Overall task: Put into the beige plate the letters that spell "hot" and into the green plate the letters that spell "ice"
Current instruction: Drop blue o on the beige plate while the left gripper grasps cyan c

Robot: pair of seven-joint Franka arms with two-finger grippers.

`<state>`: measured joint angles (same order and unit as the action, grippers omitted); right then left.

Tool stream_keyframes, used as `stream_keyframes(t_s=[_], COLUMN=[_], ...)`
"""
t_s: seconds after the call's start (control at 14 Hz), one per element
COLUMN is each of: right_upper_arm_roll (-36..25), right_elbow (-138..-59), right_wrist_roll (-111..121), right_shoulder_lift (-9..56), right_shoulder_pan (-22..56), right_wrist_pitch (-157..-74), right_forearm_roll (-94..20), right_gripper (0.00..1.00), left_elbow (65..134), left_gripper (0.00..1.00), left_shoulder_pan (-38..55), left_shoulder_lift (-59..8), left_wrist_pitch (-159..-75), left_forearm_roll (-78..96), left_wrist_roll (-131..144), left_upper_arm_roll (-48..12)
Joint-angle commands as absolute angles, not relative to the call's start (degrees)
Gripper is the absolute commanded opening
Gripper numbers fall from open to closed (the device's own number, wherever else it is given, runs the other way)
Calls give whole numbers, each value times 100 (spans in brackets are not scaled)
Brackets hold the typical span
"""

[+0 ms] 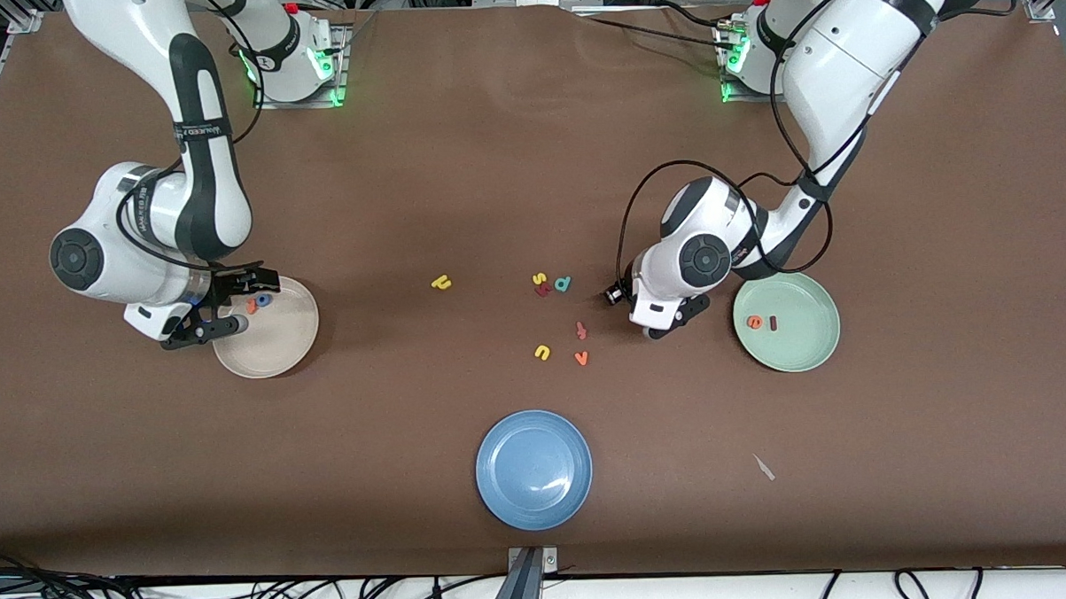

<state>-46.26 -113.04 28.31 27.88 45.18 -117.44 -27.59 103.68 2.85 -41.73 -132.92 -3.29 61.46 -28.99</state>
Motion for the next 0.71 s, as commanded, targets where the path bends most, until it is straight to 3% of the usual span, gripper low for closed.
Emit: stream_keyframes(t_s=[0.0, 0.07, 0.43, 0.64], right_upper_arm_roll=[-4605, -4579, -4579, -4570], right_elbow=[-11153, -11153, -11153, -11171], right_wrist_roll=[2262, 1772, -1127, -3018], right_shoulder_lift=[2831, 2795, 2795, 2926], right_shoulder_pan=[4474, 4561, 5403, 6063], right_wrist_pitch=[-11505, -11505, -11943, -12514], right_forearm_roll=[-3136, -3164, -3269, -3322], right_gripper=[100, 100, 100, 100], left_elbow=[10494, 10494, 10582, 10573], left_gripper=[40, 31, 30, 2], left_shoulder_pan=[290, 290, 308, 290], left_shoulder_lift=[-4069, -4069, -4157, -4131], left_wrist_pitch=[-13394, -13395, -13754, -13746], left_forearm_roll=[-167, -158, -167, -167], left_wrist_roll=[6161, 6161, 6161, 6161], left_upper_arm_roll=[-2927, -2927, -2927, -2927])
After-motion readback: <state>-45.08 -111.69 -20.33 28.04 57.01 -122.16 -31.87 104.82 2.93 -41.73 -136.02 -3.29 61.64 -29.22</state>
